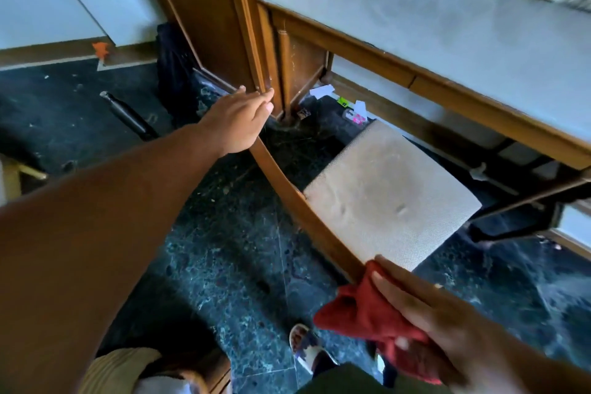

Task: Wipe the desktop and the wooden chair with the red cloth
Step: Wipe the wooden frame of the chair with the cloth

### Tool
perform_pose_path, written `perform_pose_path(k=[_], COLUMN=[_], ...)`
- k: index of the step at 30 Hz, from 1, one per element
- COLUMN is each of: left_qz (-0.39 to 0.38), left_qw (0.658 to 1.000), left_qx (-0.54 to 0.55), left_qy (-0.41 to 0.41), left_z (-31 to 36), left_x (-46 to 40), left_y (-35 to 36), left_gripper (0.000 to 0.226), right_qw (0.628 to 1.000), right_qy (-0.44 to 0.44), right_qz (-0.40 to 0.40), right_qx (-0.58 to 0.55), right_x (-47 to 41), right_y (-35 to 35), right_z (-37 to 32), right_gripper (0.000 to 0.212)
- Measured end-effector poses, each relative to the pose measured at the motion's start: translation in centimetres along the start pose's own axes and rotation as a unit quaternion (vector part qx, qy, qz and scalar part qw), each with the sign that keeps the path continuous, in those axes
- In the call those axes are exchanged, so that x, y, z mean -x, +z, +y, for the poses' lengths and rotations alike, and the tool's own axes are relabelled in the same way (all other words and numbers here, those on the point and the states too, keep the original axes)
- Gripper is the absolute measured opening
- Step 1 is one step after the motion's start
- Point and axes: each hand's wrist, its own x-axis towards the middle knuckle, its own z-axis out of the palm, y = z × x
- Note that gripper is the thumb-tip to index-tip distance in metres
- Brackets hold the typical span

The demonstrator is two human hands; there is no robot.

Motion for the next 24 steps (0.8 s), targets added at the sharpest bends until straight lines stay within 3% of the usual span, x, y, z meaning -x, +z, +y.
perform_pose_path(k=[4,10,15,18,19,21,23,24], left_qz=[0.003,0.026,0.010,0.014,0.021,0.008,-0.070,-0.129], left_qw=[1.000,0.999,0.995,0.978,0.974,0.977,0.981,0.975], left_qx=[0.010,0.030,-0.076,-0.169,-0.202,-0.213,-0.099,-0.030], left_qy=[-0.016,-0.030,-0.058,-0.121,-0.102,0.026,0.153,0.179], left_z=[0.7,0.8,-0.1,1.7,3.3,7.5,12.5,15.1], left_x=[0.5,1.2,0.2,0.0,0.5,2.1,5.0,6.8], left_y=[-0.2,0.0,0.2,0.3,0.2,0.4,1.0,1.7], left_gripper=[0.051,0.052,0.057,0.059,0.059,0.057,0.055,0.055], right_qw=[0.991,0.992,0.999,0.998,0.997,0.990,0.974,0.961], right_qy=[-0.003,0.071,0.007,0.038,0.052,0.085,0.136,0.160], right_qz=[0.005,0.051,0.018,-0.041,-0.059,-0.084,-0.104,-0.105], right_qx=[0.133,0.091,0.042,-0.002,-0.020,-0.070,-0.151,-0.201], right_x=[-4.6,-16.8,-7.5,1.2,3.3,5.7,6.4,6.7], right_y=[0.3,0.9,0.6,-0.1,-0.6,-1.5,-2.1,-2.2], right_z=[-1.9,-4.1,-2.2,-0.3,0.2,1.1,2.0,2.5], right_gripper=[0.090,0.067,0.077,0.079,0.077,0.077,0.081,0.084])
